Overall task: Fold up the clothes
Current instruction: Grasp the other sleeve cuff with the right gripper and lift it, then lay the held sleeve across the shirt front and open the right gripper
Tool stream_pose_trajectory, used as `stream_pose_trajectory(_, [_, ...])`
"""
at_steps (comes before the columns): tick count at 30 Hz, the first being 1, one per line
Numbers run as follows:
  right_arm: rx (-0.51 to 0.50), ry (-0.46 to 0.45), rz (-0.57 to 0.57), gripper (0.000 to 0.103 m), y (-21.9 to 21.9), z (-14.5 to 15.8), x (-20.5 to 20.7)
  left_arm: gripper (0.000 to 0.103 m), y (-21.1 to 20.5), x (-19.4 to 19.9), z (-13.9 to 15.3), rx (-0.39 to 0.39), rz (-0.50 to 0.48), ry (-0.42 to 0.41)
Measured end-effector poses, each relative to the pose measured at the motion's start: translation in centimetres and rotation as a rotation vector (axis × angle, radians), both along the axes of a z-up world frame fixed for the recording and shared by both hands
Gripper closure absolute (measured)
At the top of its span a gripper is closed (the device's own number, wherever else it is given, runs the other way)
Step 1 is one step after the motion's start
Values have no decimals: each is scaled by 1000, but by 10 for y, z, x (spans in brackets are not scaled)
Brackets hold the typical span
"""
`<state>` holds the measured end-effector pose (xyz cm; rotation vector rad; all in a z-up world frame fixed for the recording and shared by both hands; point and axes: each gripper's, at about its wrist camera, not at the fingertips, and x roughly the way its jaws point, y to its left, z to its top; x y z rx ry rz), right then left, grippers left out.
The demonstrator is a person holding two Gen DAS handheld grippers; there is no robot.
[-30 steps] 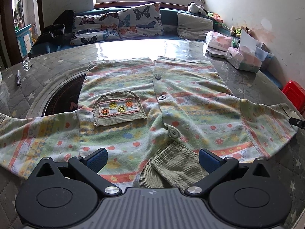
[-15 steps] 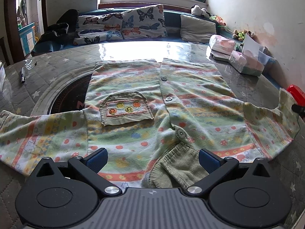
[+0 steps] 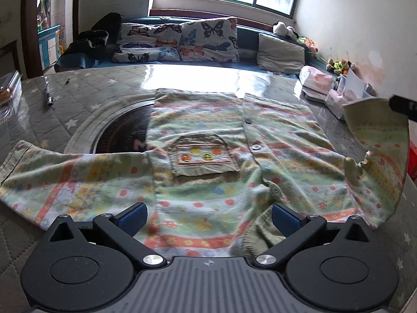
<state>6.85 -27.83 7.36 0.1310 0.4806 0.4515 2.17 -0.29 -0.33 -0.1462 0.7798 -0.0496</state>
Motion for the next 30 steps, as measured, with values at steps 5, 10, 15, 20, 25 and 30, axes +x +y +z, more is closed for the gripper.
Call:
stream_pose_trajectory(5, [-34,-7,114,92,58,4,4,0,19,-4,0,-24,27,-10])
stream_pose_trajectory(10, [-65,-2,205,92,111,1,3,0,38,-7,-3,-48,60,-10])
stream_pose_trajectory(15, [-88,13,265,91,145,-7,3,0,53,-12,-6,-68,89,-7])
stream_pose_trajectory(20, [-108,6,289,76,152,-8,-1,0,60,-14,-7,-72,105,-7])
stream_pose_trajectory(25, [-166,-14,256,56,129,-3,-3,0,57,-13,-4,-72,105,-14])
stream_pose_trajectory(30, [-264,19,194,44,88,-17,-2,0,48,-9,-2,-66,87,-17])
